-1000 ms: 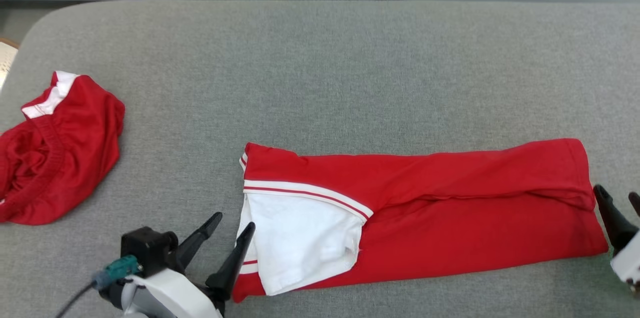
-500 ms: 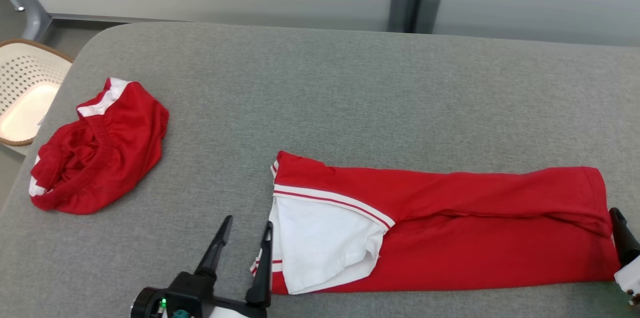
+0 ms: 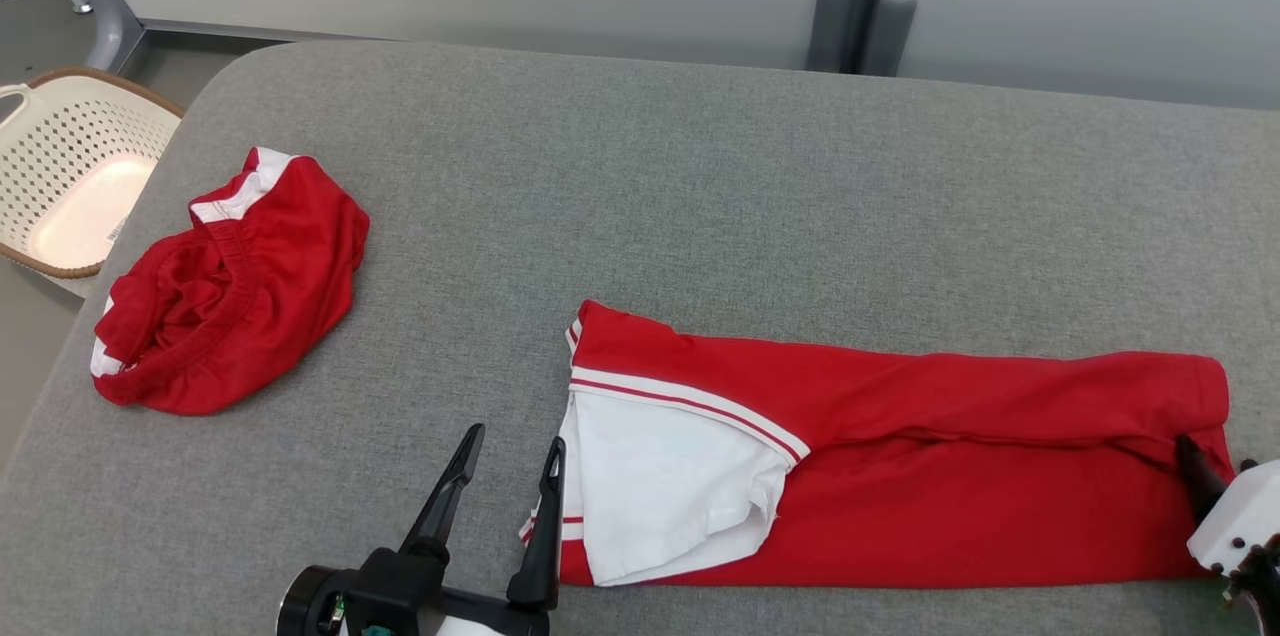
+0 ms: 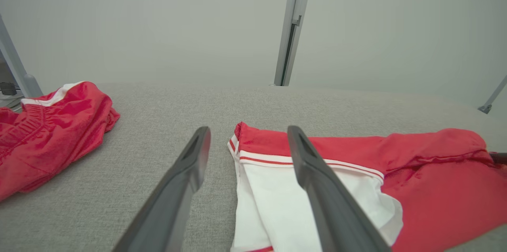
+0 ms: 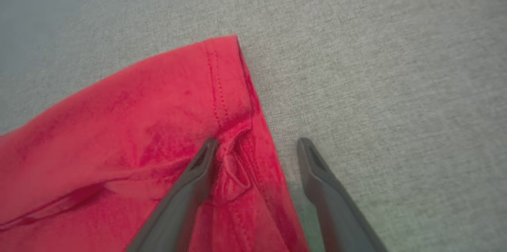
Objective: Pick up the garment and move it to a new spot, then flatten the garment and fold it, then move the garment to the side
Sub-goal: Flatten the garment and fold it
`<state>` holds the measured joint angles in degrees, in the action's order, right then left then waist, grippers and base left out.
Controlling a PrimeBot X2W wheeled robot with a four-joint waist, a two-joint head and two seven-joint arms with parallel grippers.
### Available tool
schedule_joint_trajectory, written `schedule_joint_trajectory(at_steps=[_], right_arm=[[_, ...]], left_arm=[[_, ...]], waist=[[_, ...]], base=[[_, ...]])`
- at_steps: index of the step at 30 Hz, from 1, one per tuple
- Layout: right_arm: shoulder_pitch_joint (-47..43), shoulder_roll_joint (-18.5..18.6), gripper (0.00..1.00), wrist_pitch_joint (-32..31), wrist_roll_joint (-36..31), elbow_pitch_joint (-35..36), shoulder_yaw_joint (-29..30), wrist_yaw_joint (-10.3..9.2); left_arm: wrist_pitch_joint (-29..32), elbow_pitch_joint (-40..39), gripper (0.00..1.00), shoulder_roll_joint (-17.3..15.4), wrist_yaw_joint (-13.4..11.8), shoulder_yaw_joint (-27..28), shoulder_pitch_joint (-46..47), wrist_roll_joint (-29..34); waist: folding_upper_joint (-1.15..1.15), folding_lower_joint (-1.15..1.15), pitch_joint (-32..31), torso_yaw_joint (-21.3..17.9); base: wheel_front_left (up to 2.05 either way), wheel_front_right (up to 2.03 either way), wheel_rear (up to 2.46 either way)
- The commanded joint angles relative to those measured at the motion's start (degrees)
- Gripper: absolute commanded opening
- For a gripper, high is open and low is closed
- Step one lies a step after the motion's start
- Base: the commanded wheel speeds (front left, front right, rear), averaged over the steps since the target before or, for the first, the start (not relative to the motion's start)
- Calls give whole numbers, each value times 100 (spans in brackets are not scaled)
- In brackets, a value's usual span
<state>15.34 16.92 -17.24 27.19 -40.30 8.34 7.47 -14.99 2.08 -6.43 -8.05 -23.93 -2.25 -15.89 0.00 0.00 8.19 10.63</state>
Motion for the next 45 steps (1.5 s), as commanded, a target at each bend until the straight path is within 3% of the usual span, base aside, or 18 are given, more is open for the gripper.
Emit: schedule_joint_trajectory(at_steps=[1,2,3,16,24,29,34,45], right_arm=[[-130,-199,100,-157,42,-179,-141,3],[-137,-200,79,-157,104,-186,-205,3],[-147,-187,0,-151,132,-186,-251,4],[469,921,0,664,16,-371,197,-5],[835,1469,0,716,-307,-174,303,-5],[675,1354,0,499,-471,501,112,-5],[240,1060,0,8,-805,1647,116,-4],[-1109,-359,0,-1177,-1612,4725,-23,-4]], left_arm=[[-26,1,100,-8,18,50,-18,42],[-26,26,100,24,59,98,-50,83],[-26,46,100,56,95,137,-76,127],[-27,67,100,250,470,537,-98,497],[-27,132,100,278,625,662,-48,677],[-27,199,100,295,674,714,-121,699],[-27,291,100,319,701,693,-232,655],[-27,367,100,340,725,625,-328,604]], waist=[[0,0,-4,-9],[0,0,-8,-20],[0,0,-12,-31],[0,0,197,-428],[0,0,235,-740],[0,0,83,-880],[0,0,-120,-937],[0,0,-365,-711]], base=[[0,0,0],[0,0,0],[0,0,0],[0,0,0],[0,0,0],[0,0,0],[0,0,0],[0,0,0]])
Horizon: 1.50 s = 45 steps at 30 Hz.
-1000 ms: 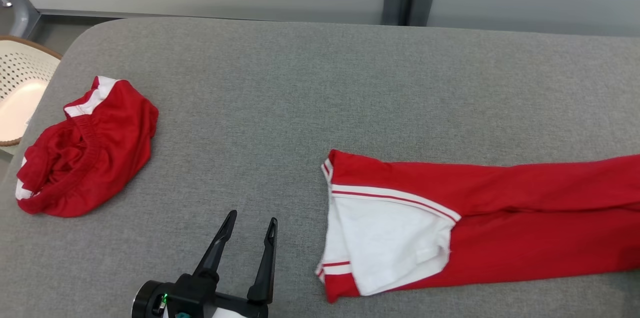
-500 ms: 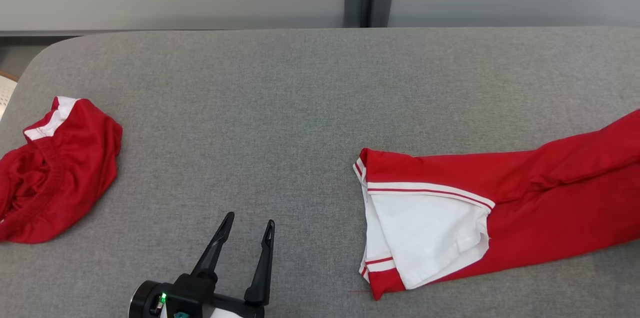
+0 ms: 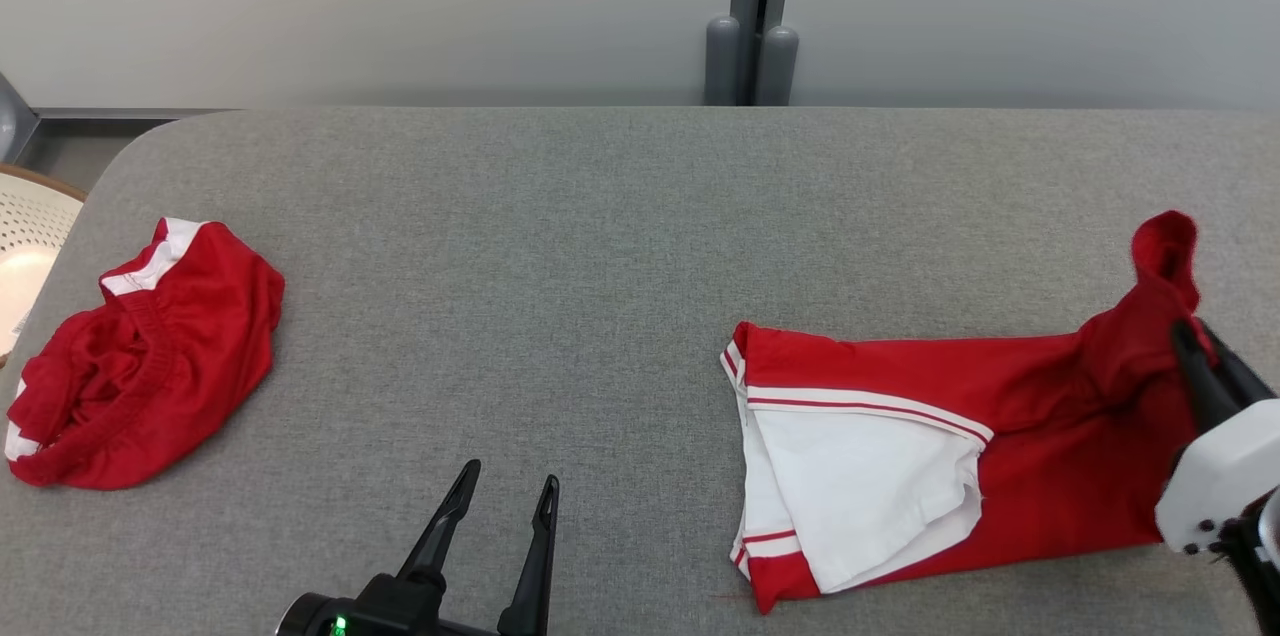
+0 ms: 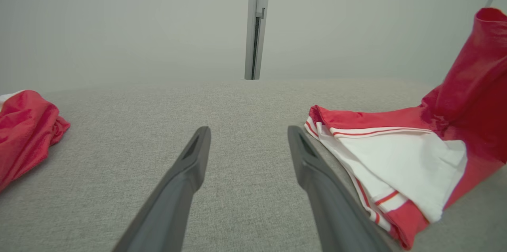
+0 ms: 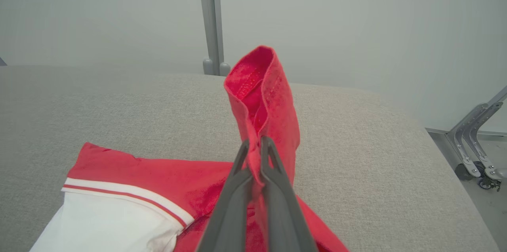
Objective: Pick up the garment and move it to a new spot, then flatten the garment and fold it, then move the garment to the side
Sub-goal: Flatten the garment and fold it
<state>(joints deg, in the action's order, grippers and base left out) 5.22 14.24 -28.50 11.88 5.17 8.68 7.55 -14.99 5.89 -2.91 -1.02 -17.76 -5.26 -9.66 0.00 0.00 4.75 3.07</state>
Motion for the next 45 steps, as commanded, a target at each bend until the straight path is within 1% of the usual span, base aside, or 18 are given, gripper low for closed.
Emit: schedule_joint_trajectory(at_steps=[1,2,6,11,16,18,21,24,26,28,29,30,33,35,38,40,42,45], right_arm=[[-174,-234,0,-105,-104,319,-146,-13],[-174,-234,0,-105,-104,319,-146,-13],[-314,-739,0,-114,-115,567,-478,-13],[-308,-1039,0,45,-62,380,-852,-13],[-200,-1116,0,187,-52,129,-1190,-12],[-154,-1123,6,223,-26,34,-1309,-13],[-101,-1130,7,318,80,-113,-1482,-12],[-61,-1130,5,389,170,-290,-1634,-12],[-43,-1130,2,398,200,-416,-1748,-12],[-13,-1130,4,445,239,-538,-1836,-12],[-2,-1130,12,450,282,-590,-1878,-12],[27,-1128,100,486,405,-641,-1934,-12],[35,-1129,100,510,719,-666,-2052,-12],[53,-1127,100,568,889,-548,-2101,-12],[86,-1126,100,693,1023,-338,-1952,-12],[73,-1119,100,801,1075,-238,-1718,-12],[106,-1122,100,934,963,-124,-1434,-12],[127,-976,100,1183,836,-14,-1189,-12]], left_arm=[[-27,-17,100,-13,23,14,-29,-20],[-27,-17,100,-13,23,14,-29,-20],[-27,-22,100,-10,29,-3,-41,-13],[-27,-37,100,-9,37,-35,20,-7],[-27,-39,100,-9,39,-24,94,23],[-27,-39,100,-9,47,-44,114,21],[-27,-5,100,-9,44,-61,146,5],[-27,8,100,-10,37,-99,186,-36],[-27,11,100,-9,16,-116,215,-69],[-27,19,100,-8,-3,-134,227,-103],[-27,23,100,-8,-5,-144,227,-110],[-27,24,100,-8,-23,-156,217,-161],[-27,37,100,-8,-44,-179,190,-179],[-27,36,100,-9,-53,-179,174,-194],[-27,36,100,-8,-76,-155,152,-213],[-27,17,100,-9,-95,-146,132,-224],[-27,-10,100,-9,-110,-134,123,-232],[-27,-48,100,-9,-143,-120,133,-248]], waist=[[0,0,-26,65],[0,0,-26,65],[0,0,-38,130],[0,0,0,205],[0,0,91,299],[0,0,142,343],[0,0,200,425],[0,0,233,531],[0,0,248,597],[0,0,256,658],[0,0,256,683],[0,0,245,718],[0,0,226,757],[0,0,209,762],[0,0,165,722],[0,0,129,663],[0,0,100,588],[0,0,71,469]], base=[[0,0,0],[0,0,0],[0,0,0],[0,0,0],[0,0,0],[0,0,0],[0,0,0],[0,0,0],[0,0,0],[0,0,0],[0,0,0],[0,0,0],[0,0,0],[0,0,0],[0,0,0],[0,0,0],[0,0,0],[0,0,0]])
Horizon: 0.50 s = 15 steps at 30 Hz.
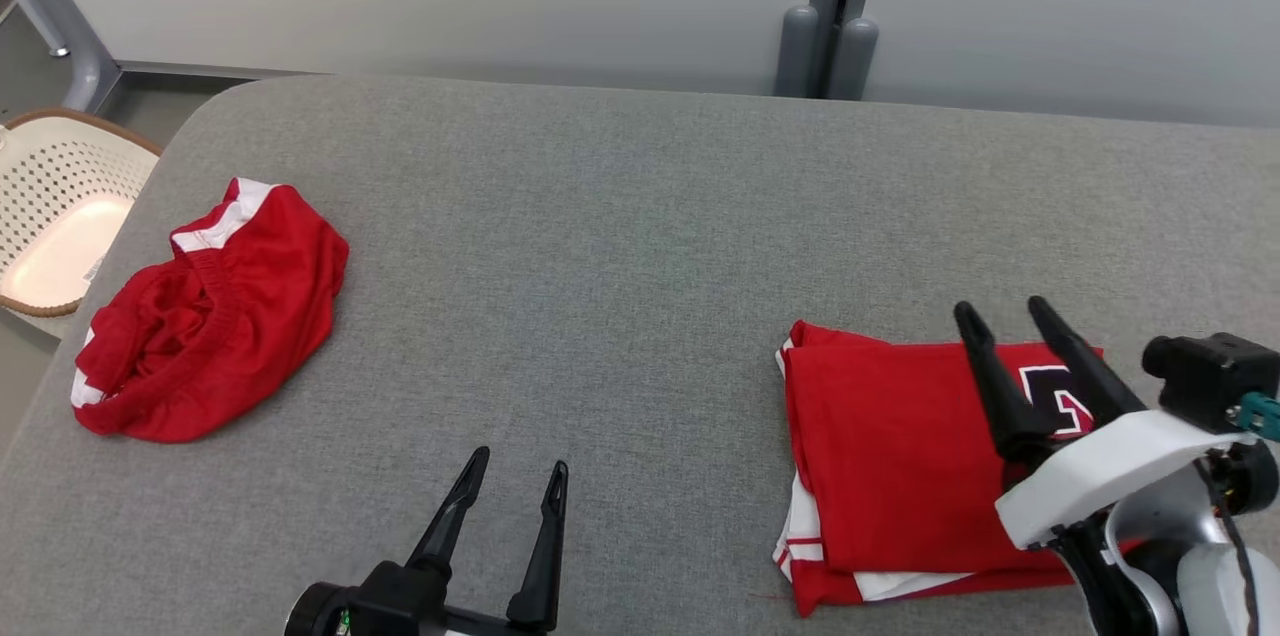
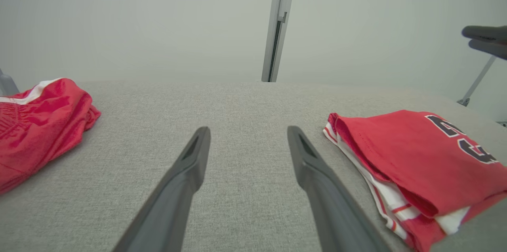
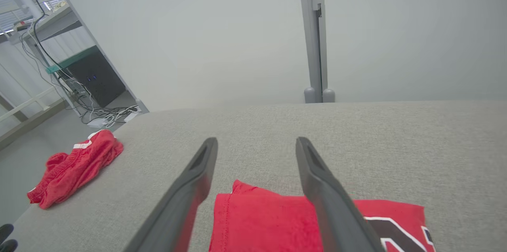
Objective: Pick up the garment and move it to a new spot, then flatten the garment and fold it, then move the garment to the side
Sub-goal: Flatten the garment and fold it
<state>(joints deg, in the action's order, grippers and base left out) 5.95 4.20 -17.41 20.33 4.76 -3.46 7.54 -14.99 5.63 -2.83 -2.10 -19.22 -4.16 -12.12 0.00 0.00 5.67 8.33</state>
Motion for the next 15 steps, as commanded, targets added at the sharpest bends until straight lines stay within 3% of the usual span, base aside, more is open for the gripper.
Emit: schedule_joint_trajectory(at_steps=[1,5,10,15], right_arm=[[54,28,100,74,-9,26,25,-11],[6,466,100,602,-42,-34,68,-11],[-158,1017,100,1614,-26,-548,-363,-10],[-236,1129,100,2848,-297,-1470,-626,-10]], left_arm=[[-27,-22,100,-17,-34,26,23,-2],[-27,-88,100,-17,-94,81,16,-54],[-27,-203,100,-19,-253,316,-130,-148],[-27,-326,100,-21,-362,609,-374,22]], waist=[[0,0,-20,-57],[0,0,-55,-233],[0,0,-201,-438],[0,0,-412,-580]], base=[[0,0,0],[0,0,0],[0,0,0],[0,0,0]])
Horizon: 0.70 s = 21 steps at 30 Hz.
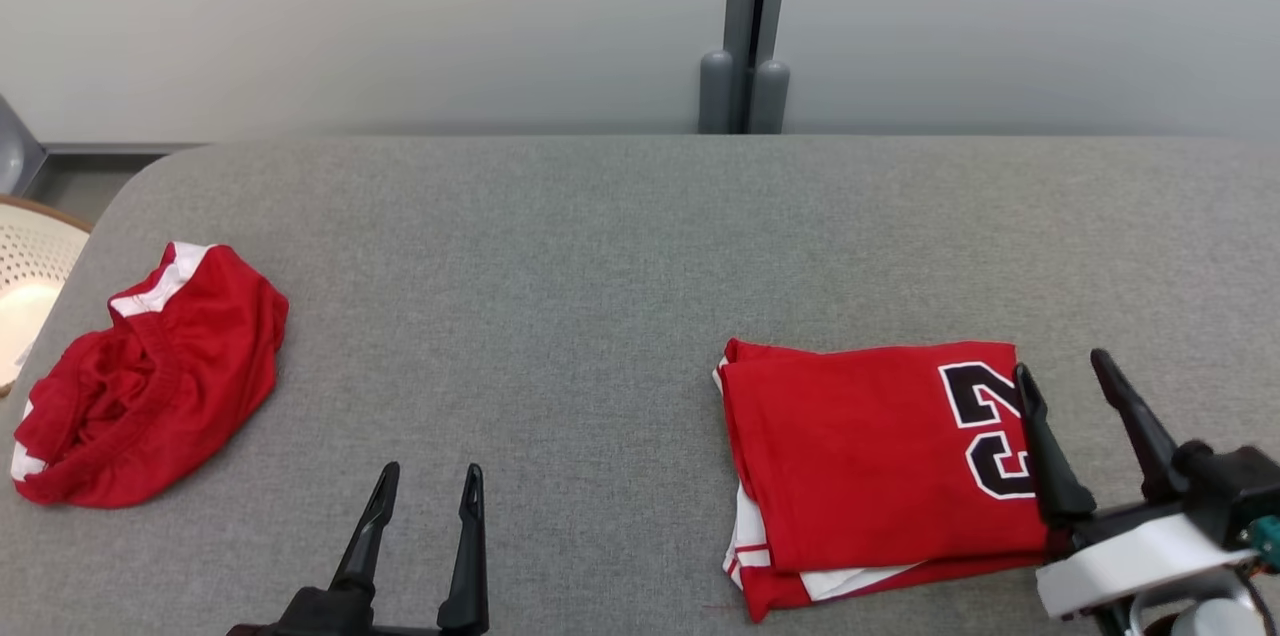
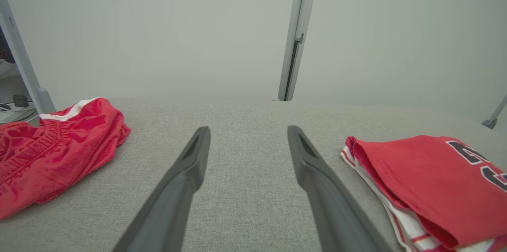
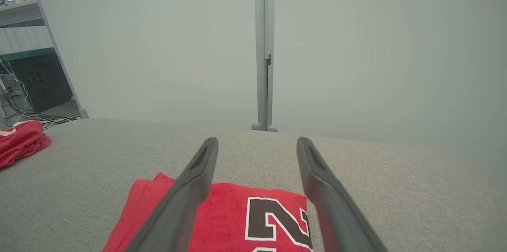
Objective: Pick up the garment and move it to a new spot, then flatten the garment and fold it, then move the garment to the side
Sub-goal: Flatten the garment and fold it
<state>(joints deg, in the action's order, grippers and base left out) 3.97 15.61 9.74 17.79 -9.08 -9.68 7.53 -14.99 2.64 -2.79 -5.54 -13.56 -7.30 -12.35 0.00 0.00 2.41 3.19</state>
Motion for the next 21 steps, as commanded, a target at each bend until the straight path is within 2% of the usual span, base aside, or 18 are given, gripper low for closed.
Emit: schedule_joint_trajectory(at_steps=[1,5,8,12,17,21], right_arm=[[-39,-47,100,316,-107,-267,-37,-9],[-109,-221,100,546,-231,-674,-122,-9],[-263,-330,100,554,-322,-457,-52,-10],[-572,-487,100,552,-343,-128,122,-10],[-952,-633,100,553,-490,64,331,-10],[-1187,-725,100,554,-599,84,454,-10]], left_arm=[[-27,-59,100,-23,-20,79,-100,122],[-27,-268,100,-25,-13,197,-294,279],[-27,-516,100,-22,-26,286,-416,386],[-20,-625,100,-22,76,314,-540,455],[-19,-490,100,-22,96,356,-726,492],[-19,-270,100,-22,218,305,-825,610]], waist=[[0,0,-128,-83],[0,0,-291,-115],[0,0,-379,-104],[0,0,-475,-48],[0,0,-641,11],[0,0,-802,75]], base=[[0,0,0],[0,0,0],[0,0,0],[0,0,0],[0,0,0],[0,0,0]])
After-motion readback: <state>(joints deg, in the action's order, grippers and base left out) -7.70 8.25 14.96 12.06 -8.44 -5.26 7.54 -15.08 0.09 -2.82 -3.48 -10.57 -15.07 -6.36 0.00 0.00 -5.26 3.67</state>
